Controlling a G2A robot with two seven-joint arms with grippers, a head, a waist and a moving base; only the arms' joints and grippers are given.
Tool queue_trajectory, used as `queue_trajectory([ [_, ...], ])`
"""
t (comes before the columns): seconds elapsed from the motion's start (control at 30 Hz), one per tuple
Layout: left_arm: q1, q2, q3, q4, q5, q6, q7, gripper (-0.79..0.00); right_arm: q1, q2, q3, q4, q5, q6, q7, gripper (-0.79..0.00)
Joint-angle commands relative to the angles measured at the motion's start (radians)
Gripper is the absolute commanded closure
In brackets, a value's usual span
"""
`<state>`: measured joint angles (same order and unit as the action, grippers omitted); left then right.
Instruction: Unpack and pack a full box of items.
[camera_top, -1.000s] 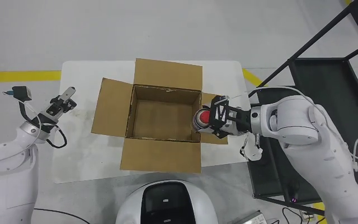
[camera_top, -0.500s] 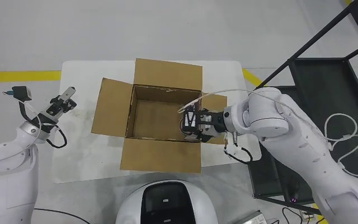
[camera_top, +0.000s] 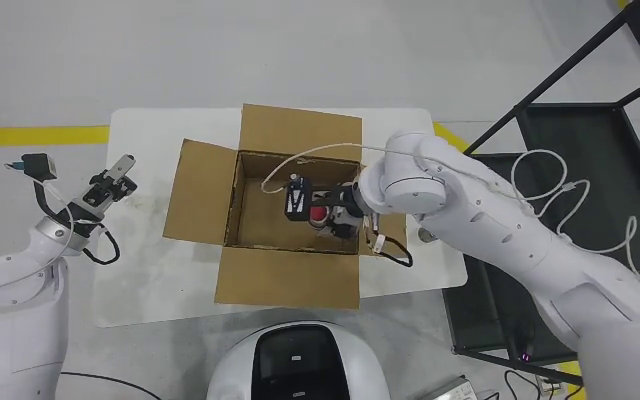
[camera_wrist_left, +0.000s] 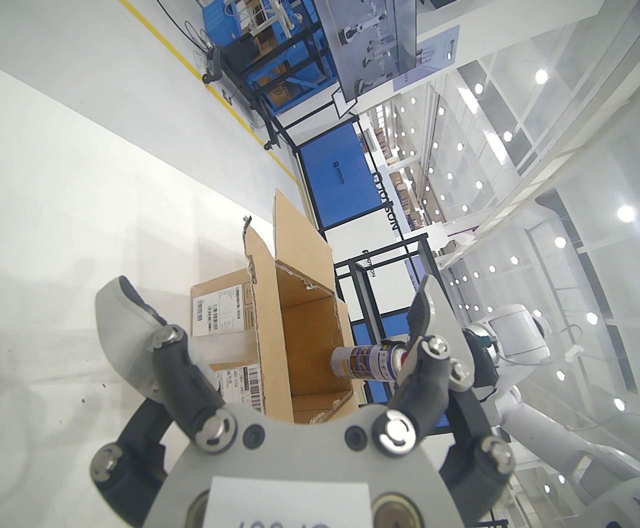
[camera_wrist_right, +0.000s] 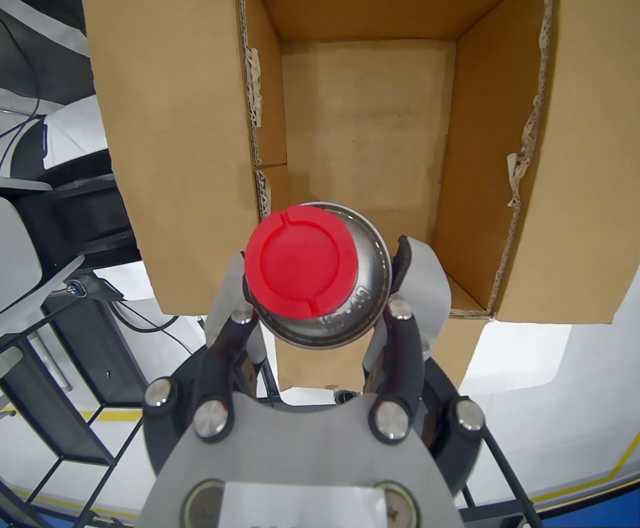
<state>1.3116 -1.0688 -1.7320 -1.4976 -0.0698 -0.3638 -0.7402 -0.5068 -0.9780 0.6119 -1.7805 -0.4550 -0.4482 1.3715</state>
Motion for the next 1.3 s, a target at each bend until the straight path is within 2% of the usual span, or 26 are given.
queue_trajectory([
  [0.0, 0.000, 0.000, 0.000, 0.000, 0.000, 0.000, 0.000, -0.785, 0.015, -0.012, -0.022, 0.029, 0.011, 0.000, -0.005, 0.000],
  [0.2, 0.000, 0.000, 0.000, 0.000, 0.000, 0.000, 0.000, -0.785, 0.037, -0.044, -0.081, 0.096, 0.022, 0.009, -0.017, 0.000],
  [0.23, 0.000, 0.000, 0.000, 0.000, 0.000, 0.000, 0.000, -0.785, 0.040, -0.049, -0.091, 0.105, 0.019, 0.011, -0.015, -0.068],
  [0.27, 0.000, 0.000, 0.000, 0.000, 0.000, 0.000, 0.000, -0.785, 0.044, -0.054, -0.102, 0.111, 0.015, 0.009, -0.012, -0.339],
  [0.3, 0.000, 0.000, 0.000, 0.000, 0.000, 0.000, 0.000, -0.785, 0.048, -0.060, -0.112, 0.119, 0.013, 0.008, -0.010, -0.736],
  [0.33, 0.000, 0.000, 0.000, 0.000, 0.000, 0.000, 0.000, -0.785, 0.052, -0.065, -0.121, 0.126, 0.012, 0.006, -0.011, -0.785],
  [0.67, 0.000, 0.000, 0.000, 0.000, 0.000, 0.000, 0.000, -0.785, 0.102, -0.124, -0.179, 0.199, 0.054, -0.039, -0.055, -0.785],
  [0.83, 0.000, 0.000, 0.000, 0.000, 0.000, 0.000, 0.000, -0.785, 0.103, -0.119, -0.119, 0.188, 0.114, -0.070, -0.135, -0.785],
  [0.93, 0.000, 0.000, 0.000, 0.000, 0.000, 0.000, 0.000, -0.785, 0.066, -0.085, -0.029, 0.154, 0.159, -0.096, -0.171, -0.785],
  [1.03, 0.000, 0.000, 0.000, 0.000, 0.000, 0.000, 0.000, -0.785, -0.017, -0.030, 0.099, 0.103, 0.206, -0.118, -0.178, -0.785],
  [1.13, 0.000, 0.000, 0.000, 0.000, 0.000, 0.000, 0.000, -0.785, -0.142, 0.031, 0.250, 0.037, 0.242, -0.158, -0.158, -0.785],
  [1.27, 0.000, 0.000, 0.000, 0.000, 0.000, 0.000, 0.000, -0.785, -0.356, 0.104, 0.475, -0.051, 0.252, -0.202, -0.202, -0.785],
])
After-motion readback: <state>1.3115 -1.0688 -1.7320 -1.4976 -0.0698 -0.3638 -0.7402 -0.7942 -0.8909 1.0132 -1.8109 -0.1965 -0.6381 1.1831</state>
